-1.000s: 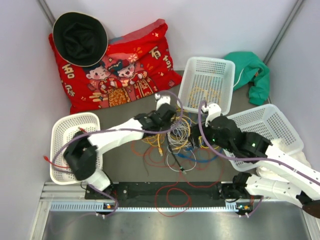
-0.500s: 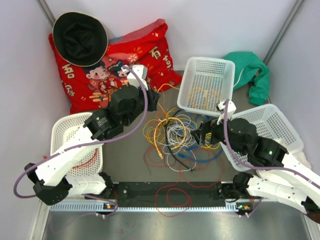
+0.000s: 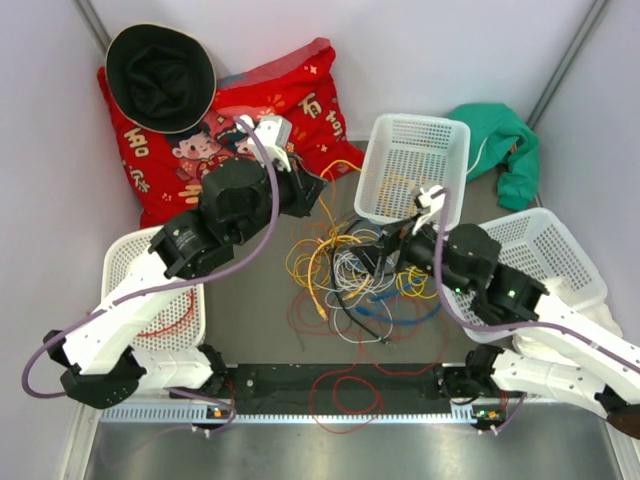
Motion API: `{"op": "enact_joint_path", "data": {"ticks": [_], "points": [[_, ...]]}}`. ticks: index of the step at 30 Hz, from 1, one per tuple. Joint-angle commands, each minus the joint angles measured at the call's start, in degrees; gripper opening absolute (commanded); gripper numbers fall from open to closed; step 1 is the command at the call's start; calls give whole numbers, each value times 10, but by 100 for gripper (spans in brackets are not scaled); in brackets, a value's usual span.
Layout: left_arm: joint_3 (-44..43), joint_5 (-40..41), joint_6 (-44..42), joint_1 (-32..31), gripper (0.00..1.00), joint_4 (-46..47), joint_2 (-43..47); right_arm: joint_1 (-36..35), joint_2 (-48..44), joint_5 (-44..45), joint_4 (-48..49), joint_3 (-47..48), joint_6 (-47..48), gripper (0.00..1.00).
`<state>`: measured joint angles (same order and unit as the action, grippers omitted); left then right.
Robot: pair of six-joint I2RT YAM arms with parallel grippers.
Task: Untangle the cables
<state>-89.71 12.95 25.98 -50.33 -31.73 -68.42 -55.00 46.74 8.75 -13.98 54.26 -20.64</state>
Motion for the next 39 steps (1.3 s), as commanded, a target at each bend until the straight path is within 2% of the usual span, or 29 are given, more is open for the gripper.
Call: {"op": "enact_joint_path", "data": {"ticks": [1, 8, 16, 20, 21, 25, 27, 28, 30, 31, 33, 35, 39], "points": [[-37, -43, 4, 1, 0, 6, -7, 0, 29, -15, 135, -10, 28, 97], [-26, -50, 6, 1, 0, 2, 3, 2, 53, 21, 250, -13, 30, 91], [-4, -67, 17, 1, 0, 9, 7, 14, 87, 14, 287, 1, 19, 86], [11, -80, 26, 1, 0, 19, 10, 24, 110, 3, 311, 2, 10, 79], [12, -82, 28, 1, 0, 20, 11, 25, 114, 3, 316, 2, 8, 76], [17, -92, 33, 1, 0, 23, 11, 35, 134, 11, 352, -5, -2, 51], [20, -93, 36, 1, 0, 24, 14, 42, 145, 14, 359, -4, -9, 43], [21, -93, 36, 1, 0, 23, 15, 43, 147, 12, 362, -5, -10, 31], [25, -86, 35, 1, 0, 18, 21, 43, 143, 13, 370, -8, -9, 13], [27, -81, 32, 1, 0, 16, 23, 42, 138, 15, 367, -7, -9, 0], [32, -52, 30, 1, 0, 4, 28, 42, 119, 27, 333, 1, 2, 0], [37, -5, 30, 1, 10, -16, 31, 42, 102, 43, 269, 16, 22, 0], [53, 30, 25, 1, 11, -20, 41, 42, 57, 66, 167, 66, 60, 0]]}}
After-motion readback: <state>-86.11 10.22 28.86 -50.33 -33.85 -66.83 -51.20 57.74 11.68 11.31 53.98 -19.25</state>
